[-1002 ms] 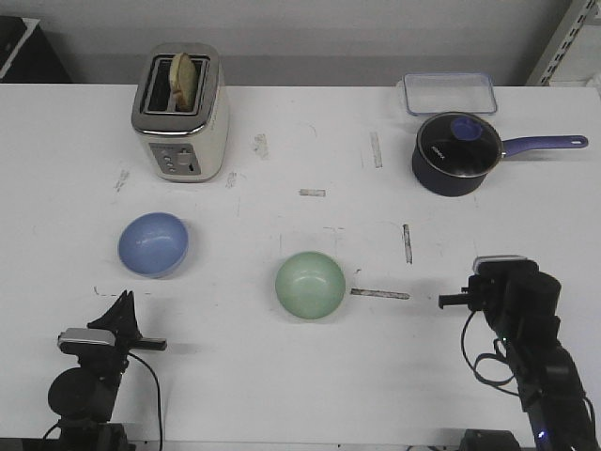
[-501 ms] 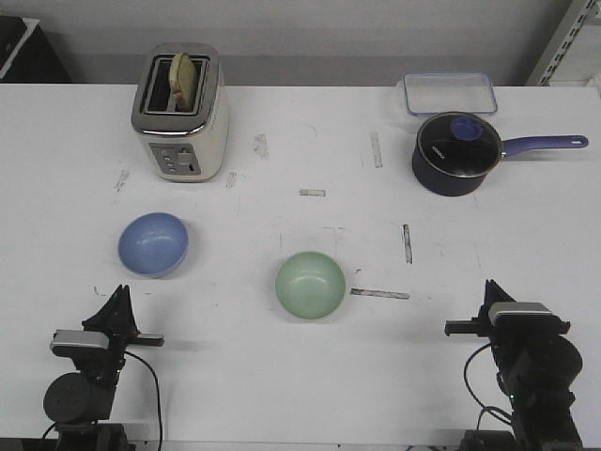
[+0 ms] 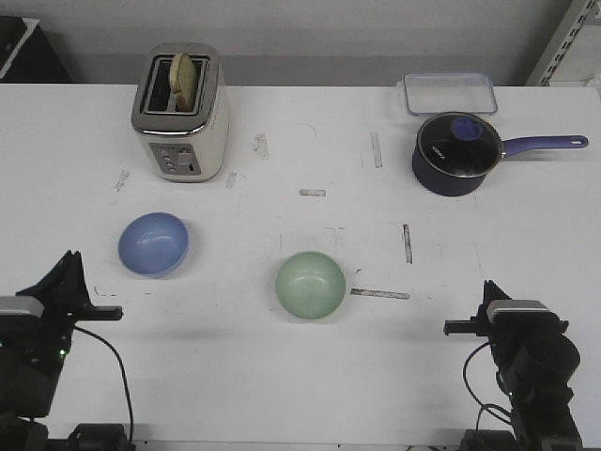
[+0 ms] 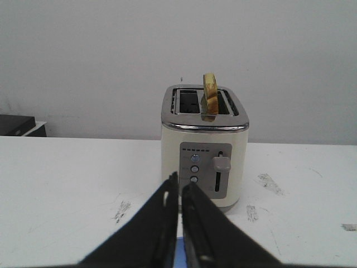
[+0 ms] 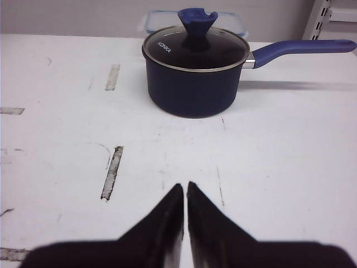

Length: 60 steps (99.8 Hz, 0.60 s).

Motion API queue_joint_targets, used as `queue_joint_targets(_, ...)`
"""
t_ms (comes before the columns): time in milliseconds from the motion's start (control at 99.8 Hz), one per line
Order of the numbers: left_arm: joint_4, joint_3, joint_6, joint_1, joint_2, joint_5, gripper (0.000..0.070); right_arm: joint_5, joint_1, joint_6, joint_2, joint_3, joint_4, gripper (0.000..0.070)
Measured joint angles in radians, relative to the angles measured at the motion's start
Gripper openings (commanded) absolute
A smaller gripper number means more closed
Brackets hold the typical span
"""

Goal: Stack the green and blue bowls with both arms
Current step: 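Reach the left gripper to the rim of the light blue bowl and grip it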

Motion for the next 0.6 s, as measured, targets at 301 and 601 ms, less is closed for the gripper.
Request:
queue_joint_targets(301, -0.227, 0.304, 0.003, 0.02, 0.374, -0.005, 0.055, 0.0, 0.0, -0.004, 0.0, 0.0, 0.0, 0.0001)
queue_joint_targets(601, -0.352, 0.306, -0.061, 0.14, 0.706, 0.078, 0.0548, 0.0, 0.013, -0.008, 0.0, 0.0, 0.0, 0.0001)
